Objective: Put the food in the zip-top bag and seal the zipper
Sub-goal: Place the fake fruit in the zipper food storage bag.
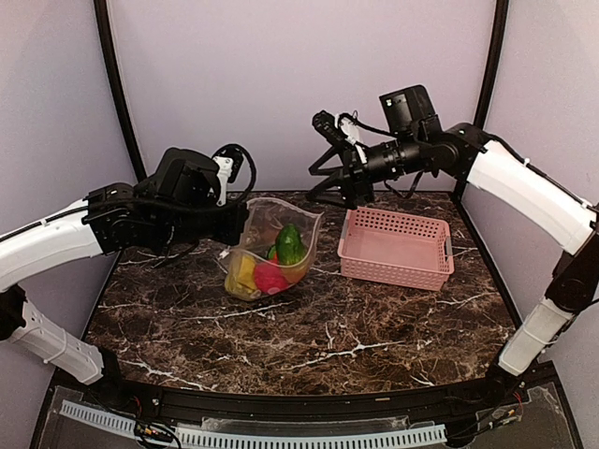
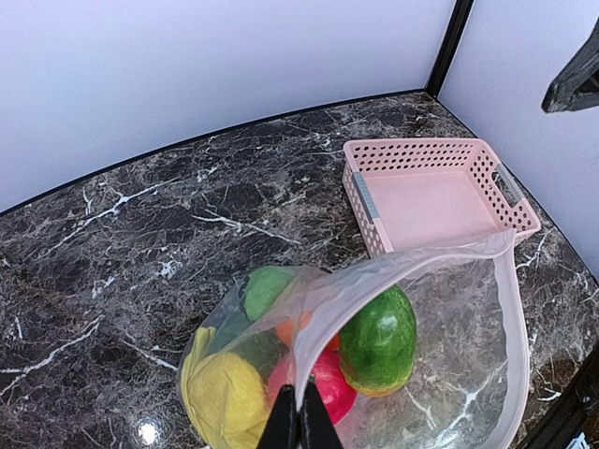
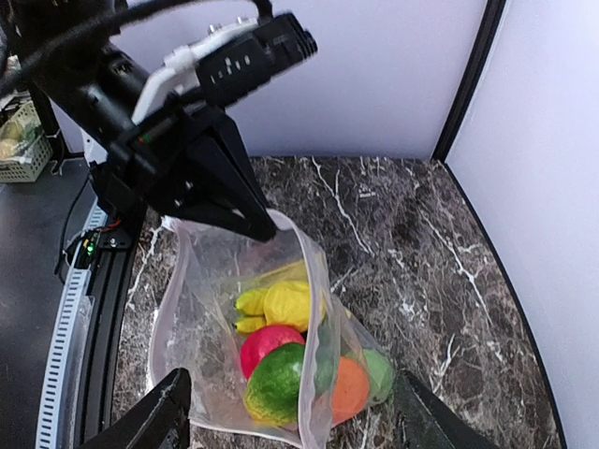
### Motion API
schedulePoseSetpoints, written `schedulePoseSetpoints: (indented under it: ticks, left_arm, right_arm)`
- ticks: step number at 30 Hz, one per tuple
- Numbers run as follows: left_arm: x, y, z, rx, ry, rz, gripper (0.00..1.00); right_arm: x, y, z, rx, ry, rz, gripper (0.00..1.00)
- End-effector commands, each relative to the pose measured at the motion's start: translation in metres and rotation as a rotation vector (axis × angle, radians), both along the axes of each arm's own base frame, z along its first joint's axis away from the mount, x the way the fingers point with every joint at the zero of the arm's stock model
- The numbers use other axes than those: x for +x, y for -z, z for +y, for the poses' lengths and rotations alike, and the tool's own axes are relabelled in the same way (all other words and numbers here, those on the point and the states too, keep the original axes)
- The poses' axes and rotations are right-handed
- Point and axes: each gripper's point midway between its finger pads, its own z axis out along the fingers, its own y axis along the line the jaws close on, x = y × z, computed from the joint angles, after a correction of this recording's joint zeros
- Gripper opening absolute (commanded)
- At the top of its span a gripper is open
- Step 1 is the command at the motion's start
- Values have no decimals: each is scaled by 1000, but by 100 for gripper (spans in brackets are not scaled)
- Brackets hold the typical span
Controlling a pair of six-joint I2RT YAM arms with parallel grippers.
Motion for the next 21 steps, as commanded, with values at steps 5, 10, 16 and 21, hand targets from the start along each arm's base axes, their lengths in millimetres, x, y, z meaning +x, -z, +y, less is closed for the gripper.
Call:
schedulePoseSetpoints:
  ticks: [5, 10, 16, 21]
  left_arm:
    - [-2, -3, 0, 11, 41, -28, 1]
    - [-1, -1, 1, 30, 43, -30, 1]
    - [0, -2, 0, 41, 46, -43, 1]
    - [1, -4, 2, 56, 49, -56, 1]
  right_arm:
    - [6, 72, -15, -220, 34, 24, 70]
    - [14, 88, -30, -266, 51, -46, 70]
    - [19, 105, -35, -276, 36, -40, 69]
    - [26, 116, -29, -276, 25, -36, 68]
